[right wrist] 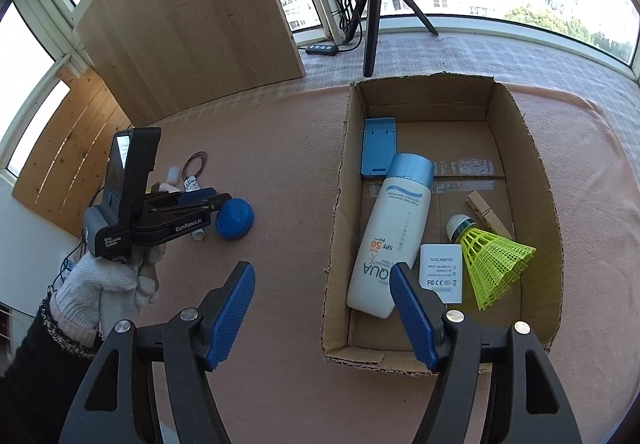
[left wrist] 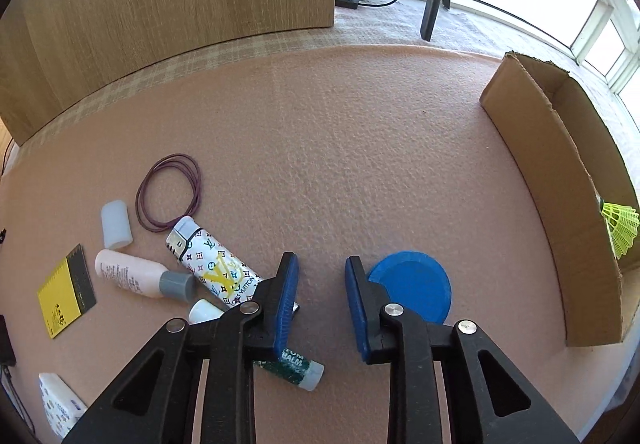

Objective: Organize objects
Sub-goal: 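Withdraw both grippers from the box toward the remaining items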

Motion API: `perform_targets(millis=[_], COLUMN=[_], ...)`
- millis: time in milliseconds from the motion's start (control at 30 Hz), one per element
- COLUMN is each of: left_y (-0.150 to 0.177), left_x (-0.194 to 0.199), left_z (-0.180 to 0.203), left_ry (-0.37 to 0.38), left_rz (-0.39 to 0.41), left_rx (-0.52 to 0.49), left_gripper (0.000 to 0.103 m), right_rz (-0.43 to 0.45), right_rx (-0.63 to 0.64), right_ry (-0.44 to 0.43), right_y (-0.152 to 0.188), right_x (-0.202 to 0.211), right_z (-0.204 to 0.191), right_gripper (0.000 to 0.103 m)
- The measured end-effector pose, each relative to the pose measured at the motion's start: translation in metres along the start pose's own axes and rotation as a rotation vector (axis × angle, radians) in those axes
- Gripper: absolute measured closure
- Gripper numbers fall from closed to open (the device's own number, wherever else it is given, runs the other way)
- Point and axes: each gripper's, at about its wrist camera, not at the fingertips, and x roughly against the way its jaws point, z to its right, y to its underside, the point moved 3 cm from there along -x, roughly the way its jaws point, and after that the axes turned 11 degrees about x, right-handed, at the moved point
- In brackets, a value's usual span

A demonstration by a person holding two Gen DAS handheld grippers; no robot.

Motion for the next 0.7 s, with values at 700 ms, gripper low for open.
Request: perform_targets(millis=[700], left_y=[0.087], left_x=[0.059], left_z=[-0.053], left_ry=[0.094], left_rz=[0.03], left_rx=[0.067], left_gripper=[0.062], right_rz=[-0.03], right_rx=[0.08], right_ry=[-0.094], right_y=[0.005], right_x=[-0.019], right_z=[-0.068], right_gripper=[0.037])
